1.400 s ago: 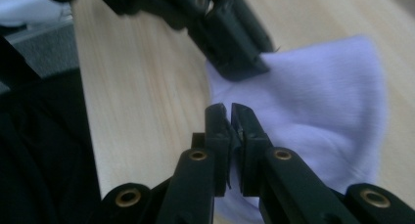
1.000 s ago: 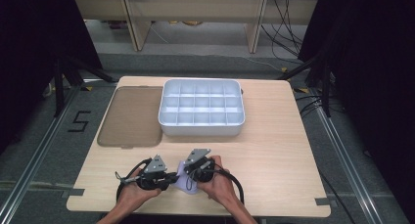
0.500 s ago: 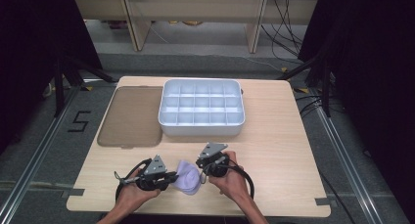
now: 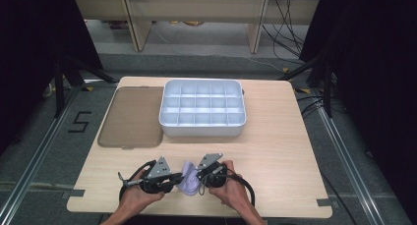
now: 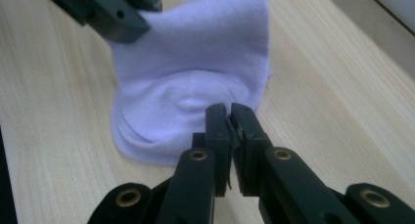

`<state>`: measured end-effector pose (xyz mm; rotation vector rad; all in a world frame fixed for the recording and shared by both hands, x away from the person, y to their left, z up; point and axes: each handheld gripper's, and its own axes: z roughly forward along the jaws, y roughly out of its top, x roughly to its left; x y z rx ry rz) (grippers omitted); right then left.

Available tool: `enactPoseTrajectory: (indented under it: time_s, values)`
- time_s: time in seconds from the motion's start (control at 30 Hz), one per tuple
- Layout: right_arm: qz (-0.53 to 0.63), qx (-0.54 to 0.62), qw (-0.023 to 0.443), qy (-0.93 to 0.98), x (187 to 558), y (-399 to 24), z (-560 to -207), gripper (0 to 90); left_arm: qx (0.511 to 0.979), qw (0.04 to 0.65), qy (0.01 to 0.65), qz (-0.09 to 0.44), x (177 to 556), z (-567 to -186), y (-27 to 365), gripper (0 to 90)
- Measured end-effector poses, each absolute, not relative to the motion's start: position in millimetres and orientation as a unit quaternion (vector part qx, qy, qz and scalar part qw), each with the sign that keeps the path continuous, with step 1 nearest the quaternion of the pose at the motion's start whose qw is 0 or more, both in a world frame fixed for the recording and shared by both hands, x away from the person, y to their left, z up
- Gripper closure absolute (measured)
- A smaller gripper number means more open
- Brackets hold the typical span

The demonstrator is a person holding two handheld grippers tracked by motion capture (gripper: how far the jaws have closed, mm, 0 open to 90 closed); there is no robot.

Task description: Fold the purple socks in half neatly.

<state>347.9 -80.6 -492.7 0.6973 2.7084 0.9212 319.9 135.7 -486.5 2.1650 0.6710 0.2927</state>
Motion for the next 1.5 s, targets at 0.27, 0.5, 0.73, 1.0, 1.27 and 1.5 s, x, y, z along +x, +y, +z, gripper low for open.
enactPoseTrajectory:
  time_s: [0.27, 0.5, 0.73, 1.0, 1.27, 1.5]
  values:
    - [0.316, 0.242, 0.096, 0.913, 348, -82, -494, 86.4, 0.864, 0.426, 0.242, 0.114, 313, -484, 114, 82.9]
    - [0.324, 0.266, 0.073, 0.905, 350, -89, -495, 85.7, 0.886, 0.4, 0.204, 0.117, 311, -496, 98, 82.9]
    - [0.359, 0.291, 0.112, 0.88, 357, -107, -475, 86.2, 0.892, 0.389, 0.206, 0.104, 314, -503, 93, 82.8]
    - [0.387, 0.263, 0.09, 0.879, 355, -96, -465, 86.4, 0.892, 0.388, 0.203, 0.108, 313, -503, 92, 82.8]
    - [0.349, 0.246, 0.081, 0.901, 359, -83, -485, 87.4, 0.882, 0.411, 0.218, 0.072, 313, -503, 93, 75.0]
    - [0.339, 0.242, 0.096, 0.904, 356, -84, -486, 87.4, 0.849, 0.46, 0.255, 0.052, 306, -494, 114, 78.3]
